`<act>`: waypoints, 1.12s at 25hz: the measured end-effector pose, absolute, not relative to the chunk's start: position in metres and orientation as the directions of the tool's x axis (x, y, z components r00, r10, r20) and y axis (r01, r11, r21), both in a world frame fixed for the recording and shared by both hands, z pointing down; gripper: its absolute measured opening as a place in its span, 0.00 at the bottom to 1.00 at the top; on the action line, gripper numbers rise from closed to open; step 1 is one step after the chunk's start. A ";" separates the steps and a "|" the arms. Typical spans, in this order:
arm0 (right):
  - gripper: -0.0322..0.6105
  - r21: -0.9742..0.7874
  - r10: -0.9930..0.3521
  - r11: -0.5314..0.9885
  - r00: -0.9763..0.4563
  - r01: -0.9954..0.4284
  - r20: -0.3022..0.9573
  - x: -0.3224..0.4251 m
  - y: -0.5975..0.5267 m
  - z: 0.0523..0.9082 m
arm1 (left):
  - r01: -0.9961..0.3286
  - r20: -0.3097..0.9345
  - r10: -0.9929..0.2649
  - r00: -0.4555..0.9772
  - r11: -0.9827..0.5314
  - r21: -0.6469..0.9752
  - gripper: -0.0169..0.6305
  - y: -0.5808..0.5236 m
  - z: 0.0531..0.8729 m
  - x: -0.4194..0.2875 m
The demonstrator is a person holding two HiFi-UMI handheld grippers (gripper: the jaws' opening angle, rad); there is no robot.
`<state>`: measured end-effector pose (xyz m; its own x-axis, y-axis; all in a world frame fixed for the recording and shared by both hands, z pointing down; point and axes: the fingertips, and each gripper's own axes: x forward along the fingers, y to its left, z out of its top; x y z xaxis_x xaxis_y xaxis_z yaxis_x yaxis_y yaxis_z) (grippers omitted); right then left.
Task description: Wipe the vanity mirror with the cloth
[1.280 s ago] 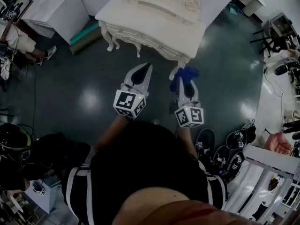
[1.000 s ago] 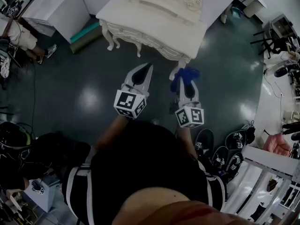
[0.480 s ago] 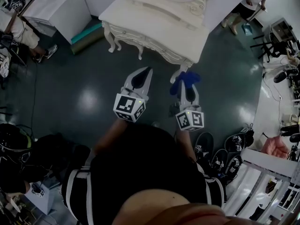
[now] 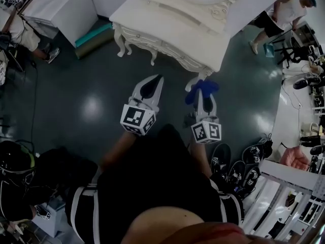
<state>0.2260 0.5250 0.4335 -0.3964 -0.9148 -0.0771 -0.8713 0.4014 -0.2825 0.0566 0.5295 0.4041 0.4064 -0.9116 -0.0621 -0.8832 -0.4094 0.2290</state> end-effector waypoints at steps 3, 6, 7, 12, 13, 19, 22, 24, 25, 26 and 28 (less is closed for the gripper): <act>0.17 -0.283 -0.916 0.399 -0.394 -0.872 -0.075 0.218 0.514 0.432 | -0.881 -0.059 -0.913 0.403 -0.405 0.243 0.04 0.518 0.408 0.049; 0.17 -0.282 -0.914 0.402 -0.399 -0.871 -0.071 0.218 0.498 0.434 | -0.879 -0.052 -0.914 0.402 -0.401 0.257 0.04 0.506 0.411 0.049; 0.17 -0.288 -0.913 0.404 -0.400 -0.869 -0.073 0.218 0.489 0.434 | -0.880 -0.050 -0.914 0.402 -0.400 0.257 0.04 0.498 0.412 0.050; 0.17 -0.298 -0.904 0.425 -0.419 -0.855 -0.089 0.223 0.439 0.438 | -0.890 -0.042 -0.920 0.390 -0.388 0.238 0.04 0.450 0.415 0.060; 0.17 -0.297 -0.902 0.429 -0.421 -0.853 -0.092 0.225 0.427 0.438 | -0.892 -0.040 -0.921 0.388 -0.385 0.238 0.04 0.439 0.415 0.063; 0.17 -0.288 -0.886 0.462 -0.452 -0.839 -0.106 0.239 0.352 0.435 | -0.897 -0.041 -0.925 0.377 -0.376 0.234 0.04 0.364 0.412 0.084; 0.17 -0.281 -0.876 0.481 -0.468 -0.830 -0.118 0.246 0.320 0.430 | -0.903 -0.049 -0.930 0.365 -0.367 0.223 0.04 0.332 0.405 0.094; 0.17 -0.284 -0.870 0.491 -0.476 -0.823 -0.125 0.252 0.301 0.428 | -0.908 -0.057 -0.934 0.354 -0.357 0.220 0.04 0.312 0.400 0.099; 0.17 -0.287 -0.868 0.496 -0.480 -0.820 -0.128 0.255 0.292 0.427 | -0.910 -0.061 -0.936 0.347 -0.352 0.218 0.04 0.304 0.397 0.101; 0.17 -0.289 -0.865 0.501 -0.484 -0.816 -0.131 0.257 0.283 0.426 | -0.913 -0.066 -0.938 0.340 -0.346 0.214 0.04 0.295 0.394 0.102; 0.17 -0.291 -0.861 0.508 -0.491 -0.811 -0.134 0.260 0.265 0.426 | -0.920 -0.071 -0.943 0.325 -0.333 0.206 0.04 0.280 0.389 0.103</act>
<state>0.2602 0.2649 0.4256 -0.4915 -0.8605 -0.1341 -0.8105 0.5083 -0.2911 0.1033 0.2796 0.3892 0.3249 -0.9431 -0.0712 -0.9203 -0.3326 0.2061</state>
